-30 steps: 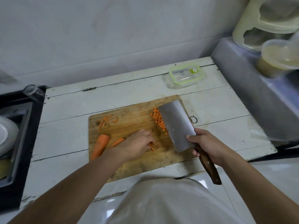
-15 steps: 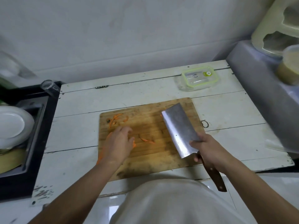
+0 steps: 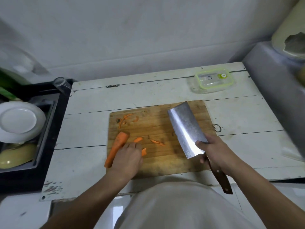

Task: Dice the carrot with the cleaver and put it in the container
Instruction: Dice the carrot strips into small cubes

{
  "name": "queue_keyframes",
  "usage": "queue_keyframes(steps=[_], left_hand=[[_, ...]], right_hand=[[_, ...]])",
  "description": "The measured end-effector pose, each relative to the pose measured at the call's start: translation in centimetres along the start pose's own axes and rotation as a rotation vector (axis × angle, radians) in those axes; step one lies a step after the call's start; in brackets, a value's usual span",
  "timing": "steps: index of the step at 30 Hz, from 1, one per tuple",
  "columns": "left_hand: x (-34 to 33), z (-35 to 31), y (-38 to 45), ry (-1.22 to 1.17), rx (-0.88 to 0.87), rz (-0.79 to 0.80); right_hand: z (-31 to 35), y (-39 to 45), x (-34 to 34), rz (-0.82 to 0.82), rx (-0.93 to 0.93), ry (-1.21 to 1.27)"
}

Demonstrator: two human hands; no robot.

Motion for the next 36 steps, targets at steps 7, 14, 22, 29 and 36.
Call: queue_keyframes(steps=[7, 14, 22, 29, 36], left_hand=[[-0.7, -0.3, 0.8, 0.064, -0.255, -0.019], [-0.7, -0.2, 2.0, -0.058, -0.305, 0.105], [-0.8, -0.8, 2.4, -0.089, -0.476, -0.052], [-0.1, -3.0, 5.3, -0.128, -0.476, -0.029], [-1.1, -4.8, 3.8, -0.249, -0.144, -0.162]], right_hand=[[-0.6, -0.3, 1.1, -0.059, -0.018, 0.005], [-0.9, -1.1, 1.3, -0.084, -0.011, 0.054], [-0.9, -1.2, 0.9, -0.091, -0.008, 0.064], [-0.8, -1.3, 1.1, -0.082, -0.003, -0.015], [-0.6, -1.9, 1.2, -0.163, 0.154, -0.386]])
Point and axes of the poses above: each hand's wrist, its own y-axis towards the middle knuckle, its own x-axis out of the back of the hand, z = x × y, the point moved 3 cm from there along y, towards the middle knuckle, and after that the axes turned 7 degrees about y, right-handed, at the moved point
